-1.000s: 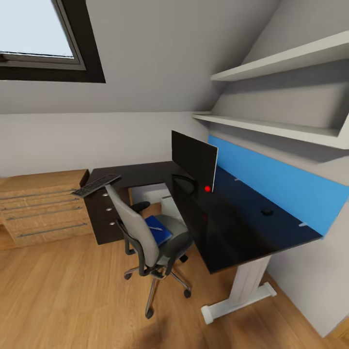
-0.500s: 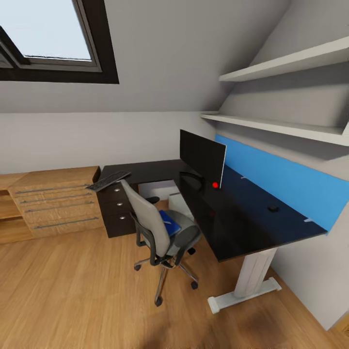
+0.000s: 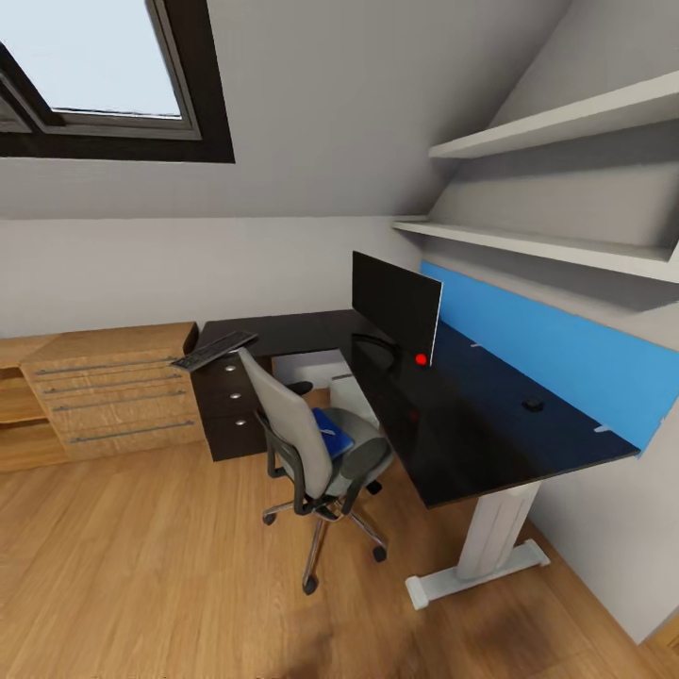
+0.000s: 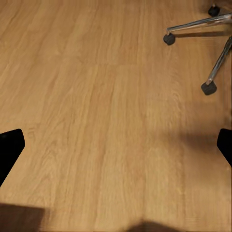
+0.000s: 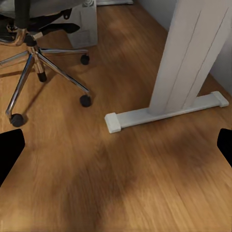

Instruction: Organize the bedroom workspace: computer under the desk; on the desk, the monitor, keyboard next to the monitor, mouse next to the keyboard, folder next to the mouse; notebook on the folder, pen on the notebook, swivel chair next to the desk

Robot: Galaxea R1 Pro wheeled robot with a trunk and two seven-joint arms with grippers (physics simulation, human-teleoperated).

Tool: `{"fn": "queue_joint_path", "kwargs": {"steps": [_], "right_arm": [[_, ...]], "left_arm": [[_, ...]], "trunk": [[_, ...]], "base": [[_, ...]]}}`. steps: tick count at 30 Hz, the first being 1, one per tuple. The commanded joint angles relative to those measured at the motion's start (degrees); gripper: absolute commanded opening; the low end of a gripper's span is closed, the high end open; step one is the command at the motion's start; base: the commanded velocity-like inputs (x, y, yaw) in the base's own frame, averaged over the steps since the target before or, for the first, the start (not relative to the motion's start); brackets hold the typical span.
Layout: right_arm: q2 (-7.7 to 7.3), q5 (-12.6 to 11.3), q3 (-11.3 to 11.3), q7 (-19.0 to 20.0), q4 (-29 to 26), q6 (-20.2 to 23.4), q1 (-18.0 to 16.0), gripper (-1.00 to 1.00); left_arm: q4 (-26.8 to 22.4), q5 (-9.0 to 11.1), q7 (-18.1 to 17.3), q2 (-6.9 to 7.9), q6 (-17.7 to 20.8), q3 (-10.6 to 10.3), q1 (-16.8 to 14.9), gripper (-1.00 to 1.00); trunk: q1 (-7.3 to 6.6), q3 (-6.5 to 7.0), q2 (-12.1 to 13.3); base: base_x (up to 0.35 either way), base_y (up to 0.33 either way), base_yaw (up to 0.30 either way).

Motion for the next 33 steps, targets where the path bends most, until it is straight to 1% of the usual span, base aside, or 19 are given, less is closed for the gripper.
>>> {"fn": "queue_joint_path", "kwargs": {"steps": [1,2,3,8,15,24,33], "right_arm": [[0.03,0.0,0.1,-0.1,0.1,-0.1,0.0,1.00],[0.06,0.0,0.1,0.0,0.1,-0.1,0.0,1.00],[1.05,0.3,0.3,0.3,0.2,-0.1,0.0,1.00],[1.33,0.2,0.2,0.2,0.2,-0.1,0.0,1.00],[1.39,0.1,0.0,0.0,0.2,-0.1,0.0,1.00],[1.42,0.0,-0.1,-0.1,0.1,-0.1,0.0,1.00],[1.49,0.0,-0.2,-2.2,0.1,-0.1,0.0,1.00]], "left_arm": [[-1.1,0.7,-0.4,-0.58,0.3,0.4,0.0,1.00],[-1.4,0.7,-0.4,-0.80,0.7,0.4,0.0,1.00],[-2.5,0.8,-0.2,-1.34,9.1,0.5,0.0,1.00],[-2.6,0.7,-0.3,-1.27,12.6,0.5,0.0,1.00],[-2.6,0.8,-0.5,-1.26,13.6,0.5,0.0,1.00],[-2.6,0.7,-0.2,-1.27,13.7,0.4,0.0,1.00],[-2.6,0.7,-0.1,-1.23,13.6,0.4,0.0,1.00]], "trunk": [[0.23,-0.24,-0.5],[0.45,-0.42,-0.9],[0.67,-0.60,-1.3],[1.77,-1.50,-3.3],[3.31,-2.76,-6.1],[5.28,-4.37,-9.7],[7.26,-5.99,-13.3]], "base": [[0.000,0.000,0.189],[0.000,0.000,0.151],[0.000,0.000,0.016],[0.000,0.000,0.007],[0.000,0.000,0.095],[0.000,0.000,0.246],[0.000,0.000,0.273]]}}
